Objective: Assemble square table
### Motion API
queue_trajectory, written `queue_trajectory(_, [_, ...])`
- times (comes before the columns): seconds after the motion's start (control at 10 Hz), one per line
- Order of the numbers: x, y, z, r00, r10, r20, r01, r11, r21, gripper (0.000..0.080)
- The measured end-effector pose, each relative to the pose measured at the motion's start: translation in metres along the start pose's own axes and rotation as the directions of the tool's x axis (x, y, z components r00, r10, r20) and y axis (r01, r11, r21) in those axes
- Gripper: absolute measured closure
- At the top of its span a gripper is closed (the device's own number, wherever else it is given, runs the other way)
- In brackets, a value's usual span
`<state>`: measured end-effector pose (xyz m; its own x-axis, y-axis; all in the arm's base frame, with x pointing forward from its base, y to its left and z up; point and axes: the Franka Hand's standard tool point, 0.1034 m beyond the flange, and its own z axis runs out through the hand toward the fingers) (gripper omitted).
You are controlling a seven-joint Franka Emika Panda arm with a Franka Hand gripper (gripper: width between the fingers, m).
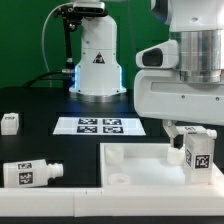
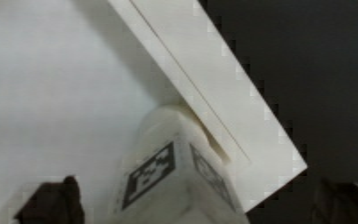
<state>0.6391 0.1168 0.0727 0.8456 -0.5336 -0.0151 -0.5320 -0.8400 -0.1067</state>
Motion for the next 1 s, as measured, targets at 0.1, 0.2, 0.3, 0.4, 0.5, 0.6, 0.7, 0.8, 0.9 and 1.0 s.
queue_trajectory(0.1, [0.0076,-0.0031,-0.0024,0.96,-0.274,-0.059,0.273,0.962,-0.021,0.0151])
queue_trajectory(0.2, [0.0096,-0.007,-0.0023,0.918,-0.382,-0.102,0.382,0.924,-0.022,0.0151])
queue_trajectory(0.3, [0.0079,-0.0058,-0.0008,0.94,-0.327,-0.093,0.327,0.945,-0.018,0.0179])
queue_trajectory(0.4, [0.0084,-0.0055,-0.0009,0.94,-0.327,-0.094,0.327,0.945,-0.018,0.0179])
queue_trajectory(0.5, [0.0079,-0.0058,-0.0004,0.958,-0.272,-0.093,0.272,0.962,-0.01,0.0314])
queue_trajectory(0.6, [0.0075,-0.0052,0.0001,0.978,-0.187,-0.092,0.187,0.982,-0.003,0.0449])
queue_trajectory(0.7, [0.0088,-0.0012,0.0009,0.991,-0.098,-0.09,0.098,0.995,-0.001,0.0449])
queue_trajectory(0.8, [0.0084,-0.0003,0.0012,0.995,0.028,-0.092,-0.028,1.0,0.005,0.0501])
queue_trajectory(0.9, [0.0083,0.0005,0.0014,0.984,0.153,-0.093,-0.153,0.988,0.012,0.0501])
queue_trajectory(1.0, [0.0063,0.0018,0.0022,0.96,0.268,-0.081,-0.268,0.963,0.013,0.0501])
